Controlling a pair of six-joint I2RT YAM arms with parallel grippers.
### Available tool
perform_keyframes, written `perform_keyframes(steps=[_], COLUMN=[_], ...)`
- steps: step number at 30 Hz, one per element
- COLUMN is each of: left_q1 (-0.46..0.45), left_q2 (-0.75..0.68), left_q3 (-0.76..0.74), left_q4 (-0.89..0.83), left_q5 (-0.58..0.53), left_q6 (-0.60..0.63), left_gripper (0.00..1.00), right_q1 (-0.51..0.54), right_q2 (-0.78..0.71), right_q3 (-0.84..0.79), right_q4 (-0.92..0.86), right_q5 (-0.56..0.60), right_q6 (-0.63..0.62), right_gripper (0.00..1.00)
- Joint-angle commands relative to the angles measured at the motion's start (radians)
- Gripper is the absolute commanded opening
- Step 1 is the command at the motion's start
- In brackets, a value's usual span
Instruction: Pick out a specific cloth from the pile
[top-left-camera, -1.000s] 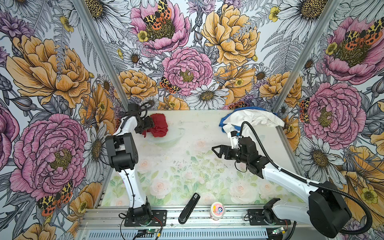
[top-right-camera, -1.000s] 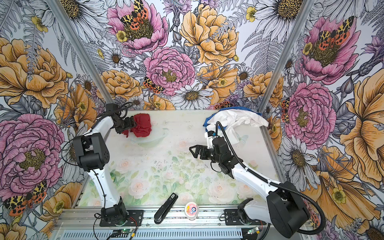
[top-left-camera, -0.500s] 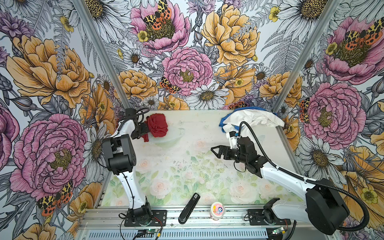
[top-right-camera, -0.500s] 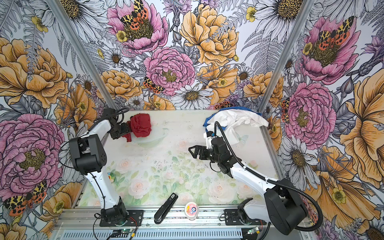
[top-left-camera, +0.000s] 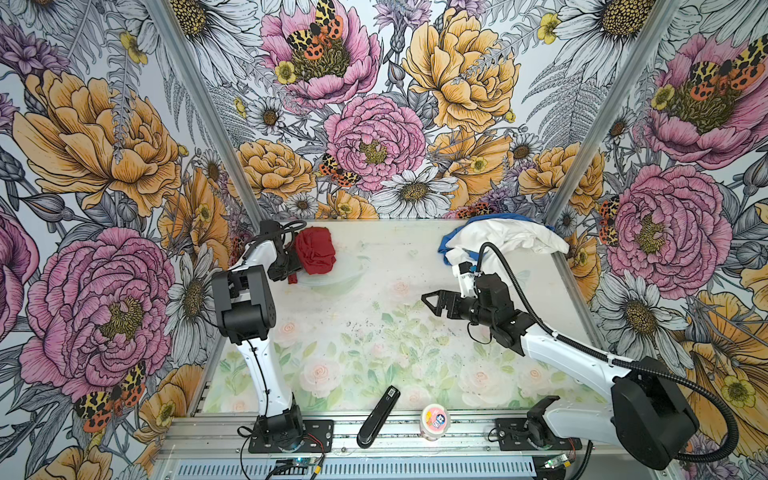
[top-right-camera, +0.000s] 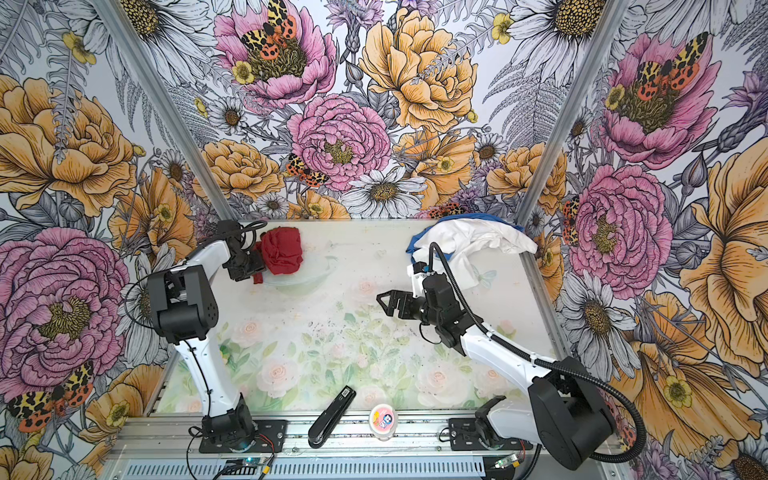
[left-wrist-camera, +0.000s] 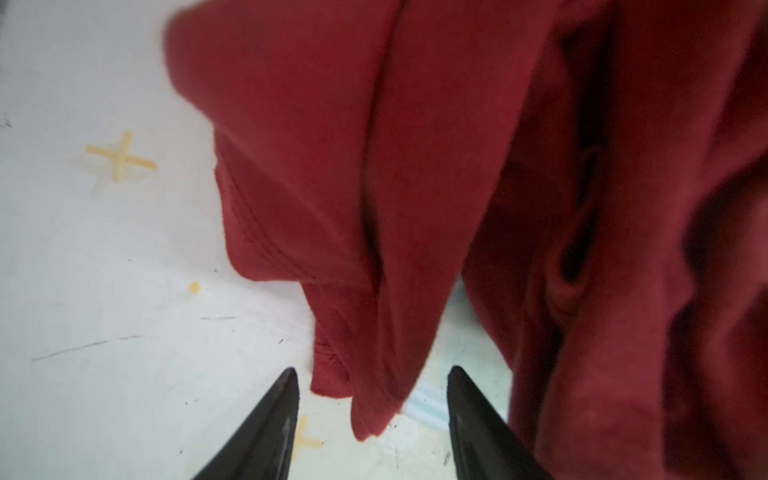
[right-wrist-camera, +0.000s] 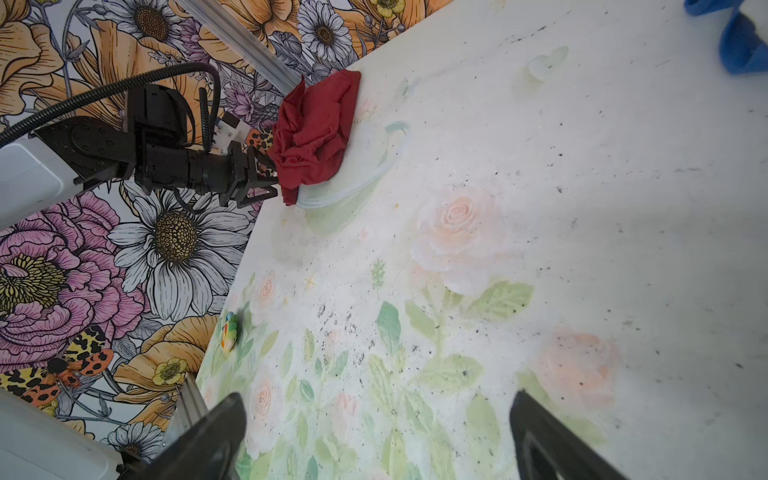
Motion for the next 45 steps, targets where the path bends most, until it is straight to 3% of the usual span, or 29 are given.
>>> perform_keyframes(steps=[1,5,13,18,24,28,38,45], left_q1=[-0.001,0.025,0.087,0.062,-0.029,-0.062,-0.183,-0.208], left_q2=[0.037,0.014,-0.127,-0.13,-0.14,-0.091,-0.019,0.082], left_q3=[0.009,-0.002,-0.017,0.099,0.205,0.265,0.293,0.344], left_q4=[-0.002,-0.002,0.03,0.026,0.024,0.024,0.056,0.055], left_q5=[-0.034,-0.035,-0.057,0.046,-0.015,0.036,0.044,0.096], left_q6=[-0.02,-0.04,-0.077,-0.103,-0.14,-0.16,-0.173,-0.149], left_gripper=[0.48,0.19,0.0,0.0,0.0,0.0,0.0,0.0], right_q1=[0.016,0.027,0.033,0.034,0.033,0.032,0.03,0.031], right_q2=[0.013,0.014,0.012,0.001,0.004,-0.012,-0.015,-0.026], right_q3=[0.072,0.118,0.083,0.069,0.064,0.048,0.035,0.028], right_q4=[0.028,-0.006,0.002,0.001,-0.007,-0.017,-0.017,-0.022], right_q5=[0.01,0.046,0.046,0.057,0.05,0.059,0.05,0.051], right_q6=[-0.008,-0.023,-0.007,-0.012,-0.01,-0.016,-0.017,-0.02], right_gripper=[0.99,0.99,0.99,0.99,0.99,0.99,0.99,0.99])
